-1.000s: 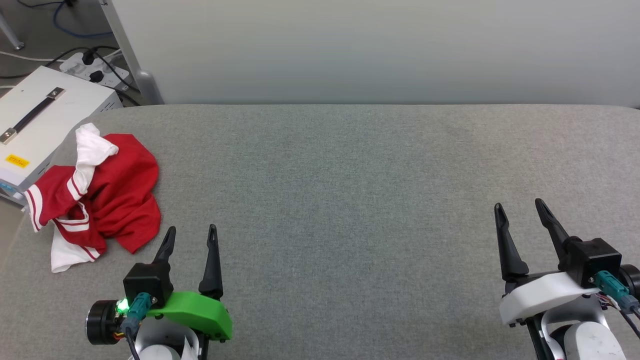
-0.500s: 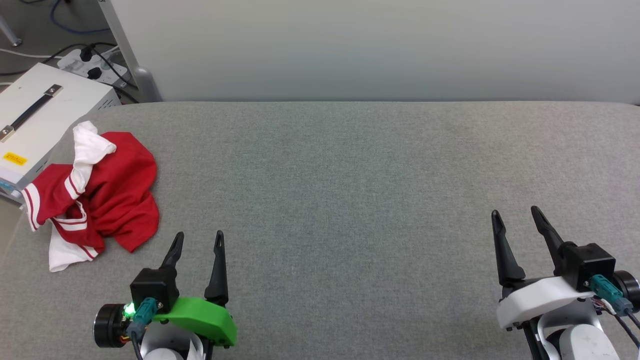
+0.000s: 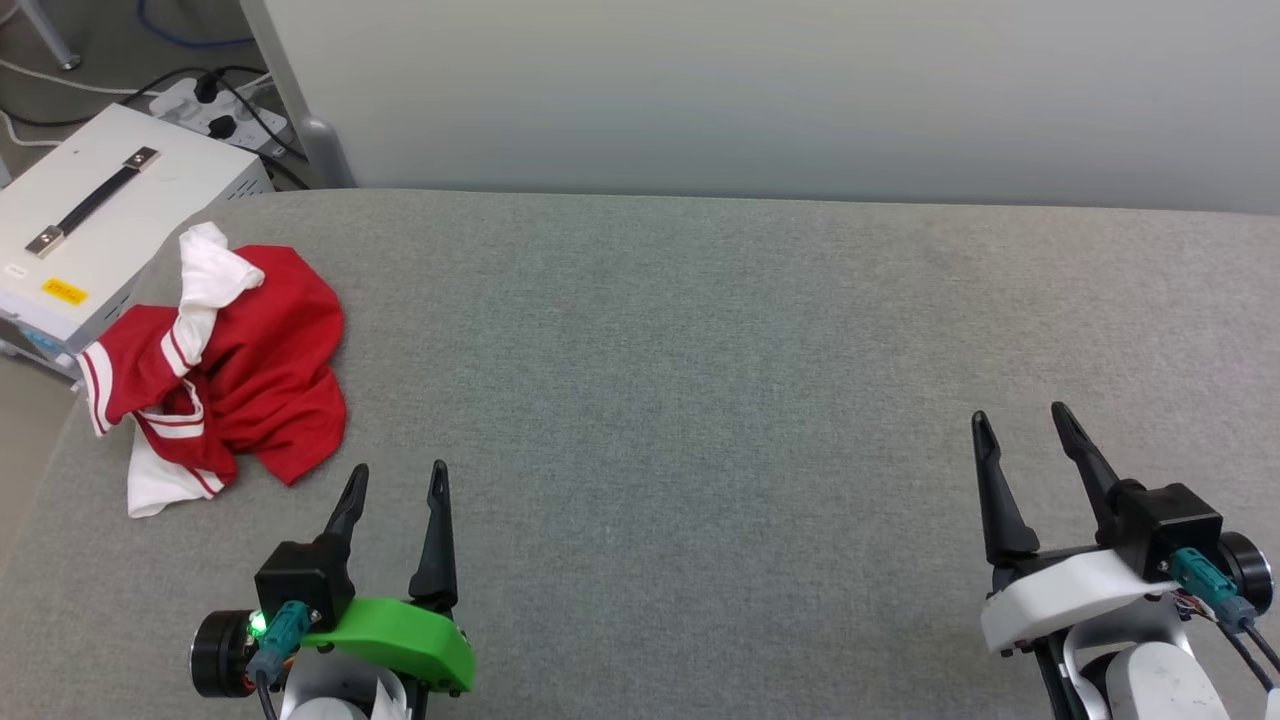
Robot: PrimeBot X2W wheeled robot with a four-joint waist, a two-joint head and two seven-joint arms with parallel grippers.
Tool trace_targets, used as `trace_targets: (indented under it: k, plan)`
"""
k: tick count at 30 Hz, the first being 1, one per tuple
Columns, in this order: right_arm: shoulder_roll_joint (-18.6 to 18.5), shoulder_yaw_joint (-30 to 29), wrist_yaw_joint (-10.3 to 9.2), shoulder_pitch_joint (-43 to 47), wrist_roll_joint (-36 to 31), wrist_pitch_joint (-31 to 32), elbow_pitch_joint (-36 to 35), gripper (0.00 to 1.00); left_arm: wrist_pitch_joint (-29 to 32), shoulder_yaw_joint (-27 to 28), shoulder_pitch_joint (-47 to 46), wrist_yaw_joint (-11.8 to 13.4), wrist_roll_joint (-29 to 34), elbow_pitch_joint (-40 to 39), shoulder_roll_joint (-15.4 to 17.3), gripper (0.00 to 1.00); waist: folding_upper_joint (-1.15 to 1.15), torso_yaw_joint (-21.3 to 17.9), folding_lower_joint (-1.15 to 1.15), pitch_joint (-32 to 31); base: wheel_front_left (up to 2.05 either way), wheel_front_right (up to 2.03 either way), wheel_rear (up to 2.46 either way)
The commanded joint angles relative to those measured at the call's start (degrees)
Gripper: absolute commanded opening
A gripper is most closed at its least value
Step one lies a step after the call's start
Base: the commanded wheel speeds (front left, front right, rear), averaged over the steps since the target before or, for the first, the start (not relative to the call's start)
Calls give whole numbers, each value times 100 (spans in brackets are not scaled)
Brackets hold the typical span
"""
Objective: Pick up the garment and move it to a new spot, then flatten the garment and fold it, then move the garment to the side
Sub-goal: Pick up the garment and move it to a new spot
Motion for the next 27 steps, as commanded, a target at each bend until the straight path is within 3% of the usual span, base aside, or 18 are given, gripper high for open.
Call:
trace_targets:
  k: [1,27]
  plan:
    - [-4,46,-4,-89,17,-64,10,100,-66,4,-56,-14,-30,29,-21,100,57,159,0,15,0,0,0]
    - [-5,568,-4,-17,132,-305,165,100,-309,138,96,-87,-125,158,-26,100,69,1922,0,-142,0,0,0]
